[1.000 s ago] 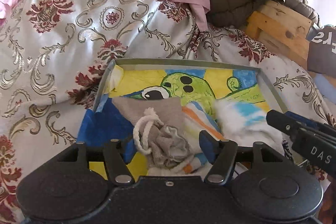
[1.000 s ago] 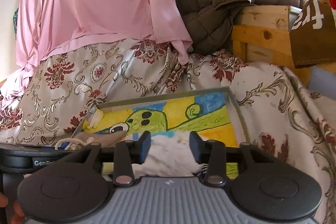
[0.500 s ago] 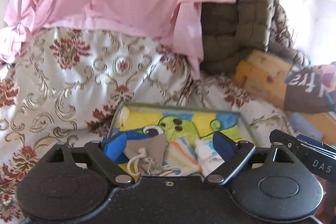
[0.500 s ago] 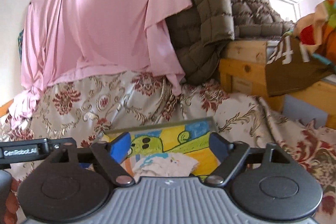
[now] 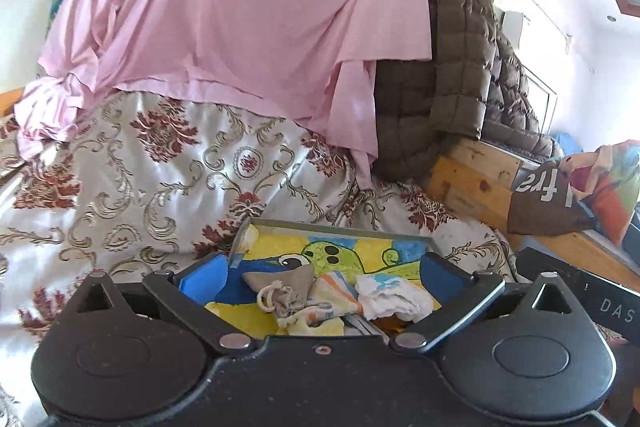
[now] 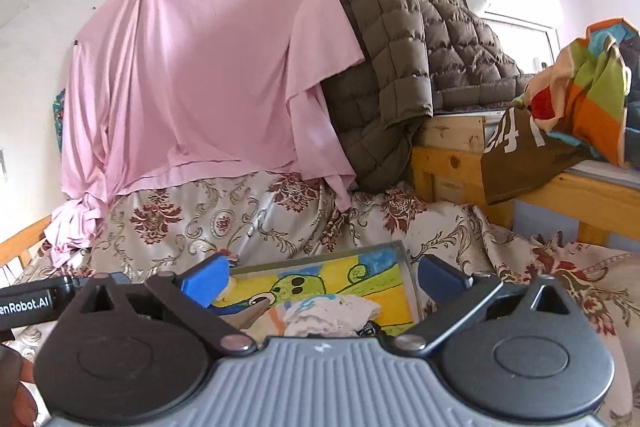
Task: Organize soft objects
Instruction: 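Move both open tools back over the remaining items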
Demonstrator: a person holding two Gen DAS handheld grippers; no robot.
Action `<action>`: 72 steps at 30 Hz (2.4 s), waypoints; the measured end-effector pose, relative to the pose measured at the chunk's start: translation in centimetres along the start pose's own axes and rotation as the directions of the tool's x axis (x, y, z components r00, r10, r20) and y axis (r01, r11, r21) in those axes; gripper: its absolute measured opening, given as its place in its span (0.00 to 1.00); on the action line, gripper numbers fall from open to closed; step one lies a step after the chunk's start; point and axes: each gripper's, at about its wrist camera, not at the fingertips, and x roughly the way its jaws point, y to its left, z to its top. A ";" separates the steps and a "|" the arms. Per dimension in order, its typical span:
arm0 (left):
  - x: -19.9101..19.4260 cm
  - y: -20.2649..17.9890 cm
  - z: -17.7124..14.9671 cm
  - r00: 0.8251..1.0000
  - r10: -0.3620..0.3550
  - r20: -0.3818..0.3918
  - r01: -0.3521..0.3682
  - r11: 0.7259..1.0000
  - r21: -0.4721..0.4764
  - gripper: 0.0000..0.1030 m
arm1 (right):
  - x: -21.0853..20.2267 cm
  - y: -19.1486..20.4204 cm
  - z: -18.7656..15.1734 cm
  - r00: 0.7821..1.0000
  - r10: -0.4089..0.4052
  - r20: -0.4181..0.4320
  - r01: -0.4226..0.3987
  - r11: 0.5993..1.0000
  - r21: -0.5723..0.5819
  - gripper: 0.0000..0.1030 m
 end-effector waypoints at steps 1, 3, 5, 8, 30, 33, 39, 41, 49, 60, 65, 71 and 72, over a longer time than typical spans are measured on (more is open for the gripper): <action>-0.6 0.0 -0.2 1.000 0.000 0.003 0.000 1.000 -0.001 0.99 | -0.7 0.2 -0.2 1.000 0.000 0.003 0.000 1.000 -0.004 1.00; -1.9 0.3 -0.5 1.000 0.002 0.008 -0.002 1.000 -0.002 0.99 | -2.0 0.4 -0.6 1.000 -0.002 0.009 0.002 1.000 -0.006 1.00; -3.2 0.5 -0.9 1.000 0.005 0.016 -0.005 1.000 -0.006 0.99 | -3.2 0.7 -0.9 1.000 0.001 0.010 -0.001 1.000 -0.007 1.00; -5.1 0.9 -1.6 1.000 0.011 0.023 -0.011 1.000 -0.006 0.99 | -5.1 0.9 -1.7 1.000 0.006 0.010 -0.006 1.000 -0.006 1.00; -13.7 3.7 -8.9 0.996 0.070 -0.050 -0.070 0.998 0.002 0.99 | -12.4 3.6 -7.6 0.992 0.017 -0.121 -0.027 0.997 -0.077 1.00; -14.1 3.9 -9.8 0.994 0.081 -0.071 -0.080 0.997 0.017 0.99 | -12.3 3.7 -8.2 0.988 0.022 -0.154 -0.035 0.996 -0.080 1.00; -13.8 3.9 -11.3 0.982 0.108 -0.155 -0.100 0.993 0.055 0.99 | -11.7 3.9 -8.9 0.978 0.018 -0.206 -0.036 0.996 -0.084 1.00; -13.7 3.9 -11.7 0.978 0.117 -0.174 -0.107 0.992 0.067 0.99 | -11.3 3.9 -9.1 0.973 0.013 -0.230 -0.033 0.996 -0.083 1.00; -12.8 4.5 -12.5 0.956 0.170 -0.239 -0.162 0.985 0.053 0.99 | -9.9 3.9 -10.1 0.945 0.007 -0.327 -0.032 0.997 -0.072 1.00; -12.0 5.0 -12.7 0.939 0.205 -0.275 -0.205 0.978 0.029 0.99 | -8.7 4.7 -10.7 0.919 0.029 -0.393 -0.071 0.993 -0.094 1.00; -11.7 5.2 -12.8 0.928 0.227 -0.294 -0.230 0.973 0.025 0.99 | -8.4 5.1 -11.0 0.910 0.039 -0.413 -0.090 0.990 -0.105 1.00; -11.2 5.9 -12.9 0.906 0.270 -0.326 -0.283 0.959 0.007 0.99 | -8.0 5.7 -11.3 0.898 0.064 -0.436 -0.126 0.985 -0.114 1.00; -11.1 6.1 -12.9 0.903 0.273 -0.332 -0.289 0.957 0.001 0.99 | -8.0 5.8 -11.4 0.896 0.068 -0.440 -0.132 0.984 -0.116 1.00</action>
